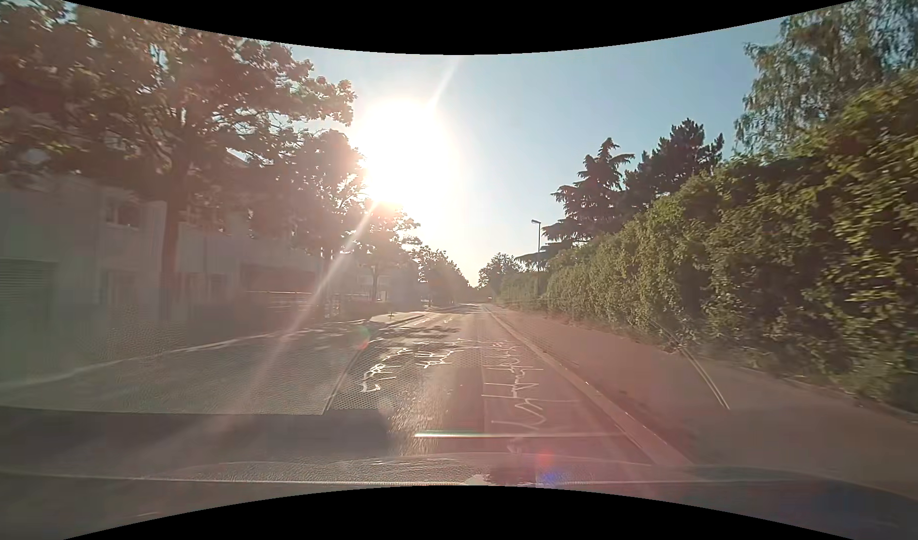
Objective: Follow the waypoints while adhering to traffic rules and regulations
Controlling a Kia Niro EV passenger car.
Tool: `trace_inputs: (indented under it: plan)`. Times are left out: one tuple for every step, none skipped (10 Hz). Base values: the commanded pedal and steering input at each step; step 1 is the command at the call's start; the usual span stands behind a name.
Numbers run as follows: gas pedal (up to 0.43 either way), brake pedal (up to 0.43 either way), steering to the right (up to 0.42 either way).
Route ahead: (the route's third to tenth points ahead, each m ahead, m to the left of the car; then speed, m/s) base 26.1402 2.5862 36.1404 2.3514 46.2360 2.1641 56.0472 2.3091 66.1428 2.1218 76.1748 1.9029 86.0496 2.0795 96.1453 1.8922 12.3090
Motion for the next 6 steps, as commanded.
trace_inputs:
  plan:
    - [0.098,0.000,0.006]
    - [0.098,0.000,0.006]
    - [0.098,0.000,0.006]
    - [0.098,0.000,0.005]
    - [0.098,0.000,0.005]
    - [0.098,0.000,0.005]
